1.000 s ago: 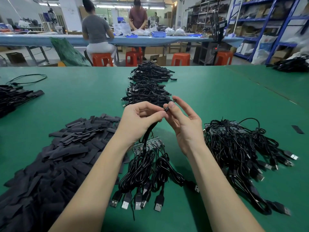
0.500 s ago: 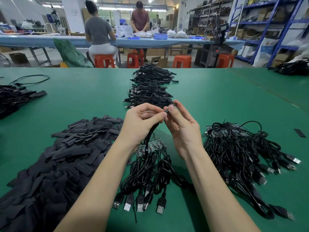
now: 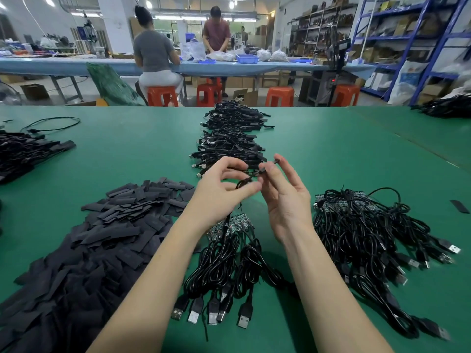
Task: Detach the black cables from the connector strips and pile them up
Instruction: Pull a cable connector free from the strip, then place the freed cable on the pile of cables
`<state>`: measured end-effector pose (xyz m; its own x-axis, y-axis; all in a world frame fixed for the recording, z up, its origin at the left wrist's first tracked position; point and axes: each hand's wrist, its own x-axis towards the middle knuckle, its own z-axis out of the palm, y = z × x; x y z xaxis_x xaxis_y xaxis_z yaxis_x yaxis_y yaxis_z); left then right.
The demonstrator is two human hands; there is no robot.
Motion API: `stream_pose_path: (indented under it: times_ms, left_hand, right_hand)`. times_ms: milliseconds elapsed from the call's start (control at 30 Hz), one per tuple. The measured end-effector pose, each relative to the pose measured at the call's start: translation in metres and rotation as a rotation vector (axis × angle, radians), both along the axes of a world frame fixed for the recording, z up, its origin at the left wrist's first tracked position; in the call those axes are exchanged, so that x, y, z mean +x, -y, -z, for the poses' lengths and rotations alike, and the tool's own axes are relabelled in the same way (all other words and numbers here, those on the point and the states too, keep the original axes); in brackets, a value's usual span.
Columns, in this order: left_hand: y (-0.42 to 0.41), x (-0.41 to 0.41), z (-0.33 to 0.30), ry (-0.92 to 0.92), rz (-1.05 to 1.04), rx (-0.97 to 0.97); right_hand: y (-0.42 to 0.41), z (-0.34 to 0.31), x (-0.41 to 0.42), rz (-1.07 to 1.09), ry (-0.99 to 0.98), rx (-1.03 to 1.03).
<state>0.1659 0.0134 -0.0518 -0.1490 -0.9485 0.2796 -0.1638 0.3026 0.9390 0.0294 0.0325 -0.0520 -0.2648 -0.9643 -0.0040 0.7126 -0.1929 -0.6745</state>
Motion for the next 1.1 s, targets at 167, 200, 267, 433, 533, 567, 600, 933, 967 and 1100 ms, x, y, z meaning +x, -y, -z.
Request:
stream_pose_path:
  times_ms: [167,200,267,433,533,567,600,933,967,1100]
  left_hand:
    - [0.002,0.007,0.004,0.21,-0.01,-0.007]
    - [0.002,0.007,0.004,0.234,-0.017,-0.043]
    - [0.002,0.007,0.004,0.292,-0.036,-0.116]
    - [0.028,0.014,-0.01,0.508,-0.19,-0.336]
    - [0.068,0.01,-0.028,0.682,-0.314,-0.491]
    - [0.084,0.007,-0.033,0.726,-0.339,-0.534]
    - [0.099,0.004,-0.035,0.765,-0.348,-0.553]
    - [0.176,-0.013,-0.011,0.944,-0.366,-0.283]
    - [0.176,-0.012,-0.007,0.944,-0.355,-0.269]
    - [0.166,-0.009,-0.008,0.856,-0.354,-0.273]
  right_hand:
    - [0.004,0.006,-0.019,0.097,0.006,0.045]
    - [0.006,0.008,-0.021,0.091,-0.001,0.061]
    - [0.007,0.01,-0.024,0.065,-0.057,0.106]
    - [0.009,0.024,-0.033,0.0,-0.387,0.327]
    - [0.01,0.029,-0.034,-0.049,-0.474,0.352]
    - [0.011,0.03,-0.034,-0.073,-0.5,0.347]
    - [0.012,0.031,-0.032,-0.098,-0.53,0.345]
    - [0.017,0.044,-0.024,-0.064,-0.647,0.364]
    - [0.017,0.044,-0.024,-0.06,-0.654,0.36]
    - [0.016,0.044,-0.022,-0.05,-0.664,0.353]
